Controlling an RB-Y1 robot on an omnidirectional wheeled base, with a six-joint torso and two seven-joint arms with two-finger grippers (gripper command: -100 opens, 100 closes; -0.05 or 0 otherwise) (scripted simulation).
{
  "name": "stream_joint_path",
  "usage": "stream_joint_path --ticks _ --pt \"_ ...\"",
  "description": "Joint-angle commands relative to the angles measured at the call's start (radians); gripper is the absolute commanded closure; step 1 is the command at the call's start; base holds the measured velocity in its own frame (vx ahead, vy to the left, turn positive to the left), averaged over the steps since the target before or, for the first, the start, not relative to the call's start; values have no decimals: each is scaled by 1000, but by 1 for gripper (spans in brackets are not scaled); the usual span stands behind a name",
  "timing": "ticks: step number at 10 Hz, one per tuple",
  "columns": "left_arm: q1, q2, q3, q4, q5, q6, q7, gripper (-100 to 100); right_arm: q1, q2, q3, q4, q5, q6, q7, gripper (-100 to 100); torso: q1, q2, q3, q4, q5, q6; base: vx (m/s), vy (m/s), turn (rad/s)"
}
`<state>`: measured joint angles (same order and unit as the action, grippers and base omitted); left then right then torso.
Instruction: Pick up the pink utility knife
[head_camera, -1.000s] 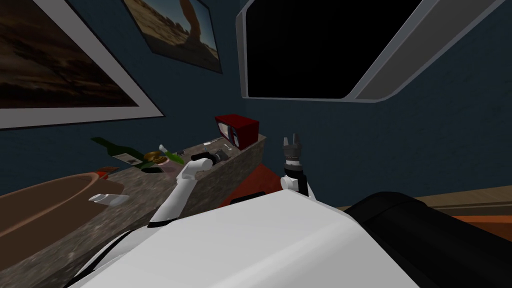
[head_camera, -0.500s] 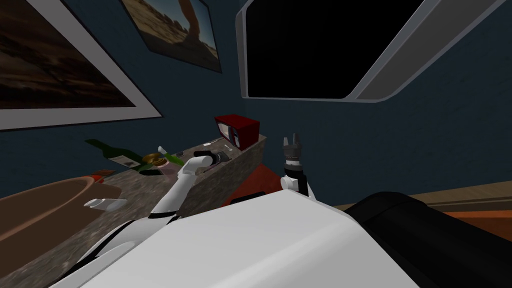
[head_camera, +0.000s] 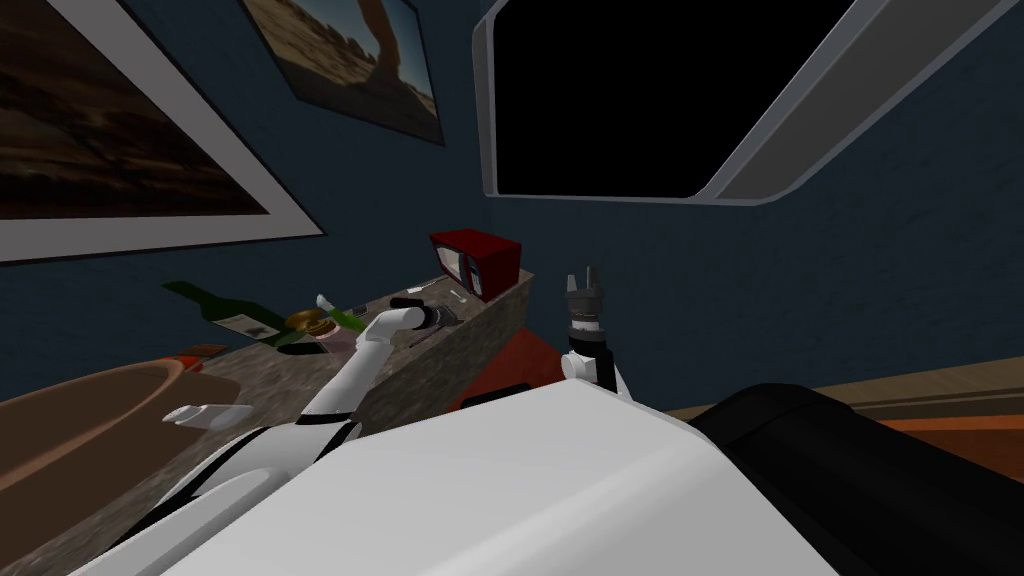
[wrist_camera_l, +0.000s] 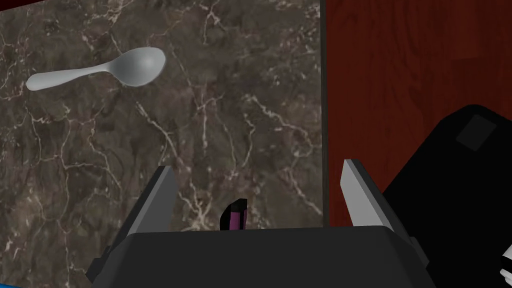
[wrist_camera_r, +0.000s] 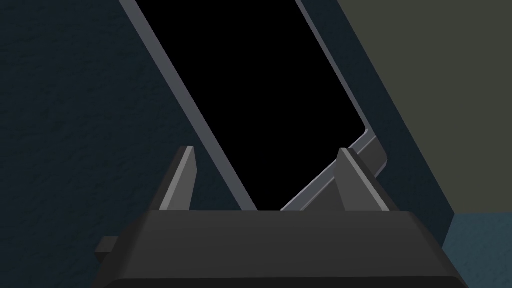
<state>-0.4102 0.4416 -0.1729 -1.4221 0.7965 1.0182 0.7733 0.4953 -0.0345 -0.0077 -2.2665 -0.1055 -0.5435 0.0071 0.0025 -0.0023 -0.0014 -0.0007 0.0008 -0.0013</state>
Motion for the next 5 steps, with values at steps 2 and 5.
stream_joint_path --ticks 2,5 --pt "-47 26 -22 57 53 77 29 -100 0 0 0 0 0 0 0 0 0 0 0 0 0 0 31 58 -24" --pt "-82 47 -41 102 94 150 48 -100 0 0 0 0 0 0 0 0 0 0 0 0 0 0 26 41 -11"
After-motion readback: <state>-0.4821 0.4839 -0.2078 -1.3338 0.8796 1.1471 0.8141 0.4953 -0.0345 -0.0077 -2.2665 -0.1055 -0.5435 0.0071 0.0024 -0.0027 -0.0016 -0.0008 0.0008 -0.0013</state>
